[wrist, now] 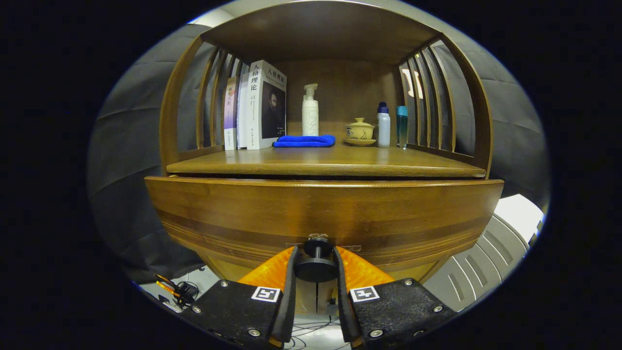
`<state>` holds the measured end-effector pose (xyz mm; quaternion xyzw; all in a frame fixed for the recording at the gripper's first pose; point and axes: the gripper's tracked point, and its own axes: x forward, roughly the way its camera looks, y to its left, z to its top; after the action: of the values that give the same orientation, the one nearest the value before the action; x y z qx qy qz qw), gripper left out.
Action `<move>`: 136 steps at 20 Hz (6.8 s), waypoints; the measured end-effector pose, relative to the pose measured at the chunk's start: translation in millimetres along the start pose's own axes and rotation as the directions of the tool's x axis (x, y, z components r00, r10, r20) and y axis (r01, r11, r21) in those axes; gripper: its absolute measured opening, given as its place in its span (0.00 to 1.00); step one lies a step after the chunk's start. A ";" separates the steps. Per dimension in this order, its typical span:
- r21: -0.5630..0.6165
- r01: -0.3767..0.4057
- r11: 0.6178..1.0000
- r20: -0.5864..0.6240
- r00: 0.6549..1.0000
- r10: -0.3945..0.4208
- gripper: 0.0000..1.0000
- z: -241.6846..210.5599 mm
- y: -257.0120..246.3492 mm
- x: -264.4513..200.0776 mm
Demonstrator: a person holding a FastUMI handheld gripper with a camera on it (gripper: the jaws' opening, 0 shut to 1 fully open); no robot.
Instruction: Pull open the drawer, take out the items inside it, and place them on the countertop above the cabinet.
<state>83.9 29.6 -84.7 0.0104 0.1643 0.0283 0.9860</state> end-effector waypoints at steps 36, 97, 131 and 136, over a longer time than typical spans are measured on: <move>0.045 0.052 0.998 0.099 0.994 -0.056 0.94 53.1 -8.6 -141.8; -0.026 0.234 0.972 -0.754 0.634 -0.173 0.85 -31.1 -39.3 -6.8; 0.009 0.170 0.985 -0.191 0.968 -0.165 0.46 145.0 -20.1 -4.7; -0.006 0.126 0.992 -0.167 0.978 -0.125 0.46 175.5 -24.2 34.1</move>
<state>174.3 5.5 69.5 -0.0003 0.2468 -0.0335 0.9685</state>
